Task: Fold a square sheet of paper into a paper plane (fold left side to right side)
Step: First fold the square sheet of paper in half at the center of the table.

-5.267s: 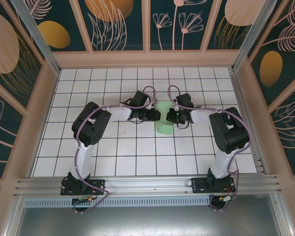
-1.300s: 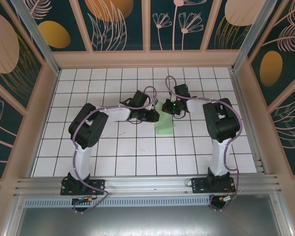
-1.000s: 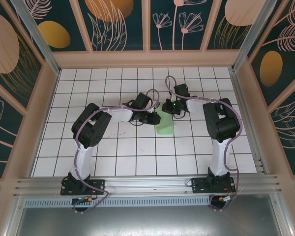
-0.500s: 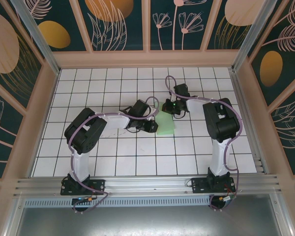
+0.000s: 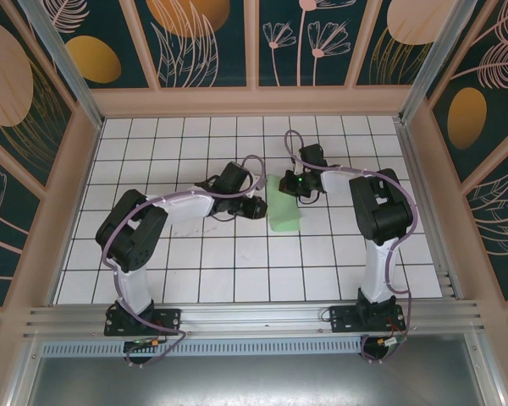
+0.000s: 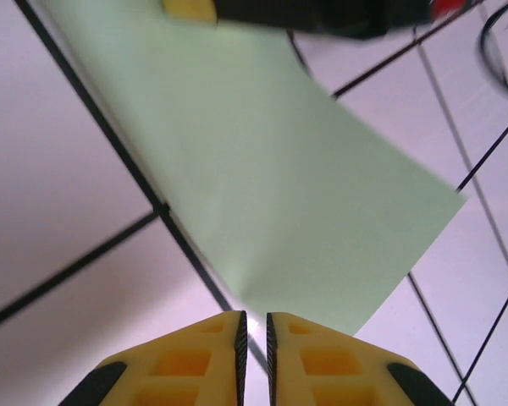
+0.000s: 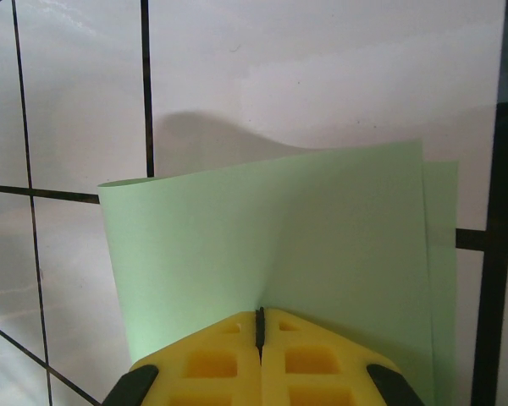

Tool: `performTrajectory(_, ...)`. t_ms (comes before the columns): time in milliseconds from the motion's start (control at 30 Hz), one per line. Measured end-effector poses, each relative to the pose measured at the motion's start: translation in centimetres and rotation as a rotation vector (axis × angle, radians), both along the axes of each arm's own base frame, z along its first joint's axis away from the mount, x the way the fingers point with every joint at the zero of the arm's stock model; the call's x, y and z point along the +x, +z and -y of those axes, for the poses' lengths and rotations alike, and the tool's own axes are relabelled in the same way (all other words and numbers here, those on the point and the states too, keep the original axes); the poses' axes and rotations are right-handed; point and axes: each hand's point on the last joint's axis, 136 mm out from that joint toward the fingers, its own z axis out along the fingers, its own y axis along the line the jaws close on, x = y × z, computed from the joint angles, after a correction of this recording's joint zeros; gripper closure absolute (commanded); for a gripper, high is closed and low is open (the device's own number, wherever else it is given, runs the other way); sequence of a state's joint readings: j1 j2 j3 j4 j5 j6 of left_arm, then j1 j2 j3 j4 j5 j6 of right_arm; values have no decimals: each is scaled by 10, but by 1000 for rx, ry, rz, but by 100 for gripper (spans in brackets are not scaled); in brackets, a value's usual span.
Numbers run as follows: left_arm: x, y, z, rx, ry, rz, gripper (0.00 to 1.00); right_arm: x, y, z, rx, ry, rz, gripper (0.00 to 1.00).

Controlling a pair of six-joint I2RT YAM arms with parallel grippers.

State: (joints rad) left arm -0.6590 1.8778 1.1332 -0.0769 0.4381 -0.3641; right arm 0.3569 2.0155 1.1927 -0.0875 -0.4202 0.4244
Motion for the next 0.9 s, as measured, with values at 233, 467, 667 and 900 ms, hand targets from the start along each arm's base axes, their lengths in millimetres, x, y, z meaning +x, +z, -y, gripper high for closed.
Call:
performTrajectory(233, 9, 13, 21, -70, -35, 22, 84, 0, 0, 0, 0, 0, 0, 98)
performTrajectory(467, 10, -10, 39, -74, -70, -5, 84, 0, 0, -1, -8, 0, -2, 98)
performTrajectory(667, 1, -27, 44, -55, -90, -39, 84, 0, 1, 0, -13, -1, -4, 98)
performTrajectory(900, -8, -37, 46, -44, -108, -54, 84, 0, 0, 0, -14, -1, -7, 98)
